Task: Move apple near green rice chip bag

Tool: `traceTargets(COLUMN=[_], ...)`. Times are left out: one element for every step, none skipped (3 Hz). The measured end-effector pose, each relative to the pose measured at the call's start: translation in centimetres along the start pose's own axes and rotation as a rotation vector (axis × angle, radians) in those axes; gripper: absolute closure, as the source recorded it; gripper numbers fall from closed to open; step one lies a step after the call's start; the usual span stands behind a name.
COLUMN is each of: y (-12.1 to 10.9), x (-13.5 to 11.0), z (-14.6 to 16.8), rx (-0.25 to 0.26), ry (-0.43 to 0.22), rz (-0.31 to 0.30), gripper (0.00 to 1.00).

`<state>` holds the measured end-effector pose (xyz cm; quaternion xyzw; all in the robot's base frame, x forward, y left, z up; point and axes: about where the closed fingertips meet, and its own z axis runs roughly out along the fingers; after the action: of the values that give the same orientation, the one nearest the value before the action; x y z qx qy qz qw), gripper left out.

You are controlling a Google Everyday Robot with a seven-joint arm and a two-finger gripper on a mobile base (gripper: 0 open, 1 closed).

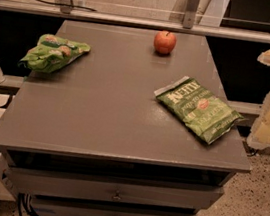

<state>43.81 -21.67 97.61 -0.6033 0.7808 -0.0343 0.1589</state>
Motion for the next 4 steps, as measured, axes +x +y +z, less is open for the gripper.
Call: traceTargets(y=[0.0,-2.4,-7.0,-10.8], x=[0.0,-0.6,-2.2,-4.2], z=[0.0,0.9,3.1,5.9], rx=[0.000,0.037,0.087,0.111], ry=[0.000,-0.042,-0.102,-0.187], rz=[0.000,0.026,0.080,0.153], gripper=[0.00,0.00,0.00,0.00])
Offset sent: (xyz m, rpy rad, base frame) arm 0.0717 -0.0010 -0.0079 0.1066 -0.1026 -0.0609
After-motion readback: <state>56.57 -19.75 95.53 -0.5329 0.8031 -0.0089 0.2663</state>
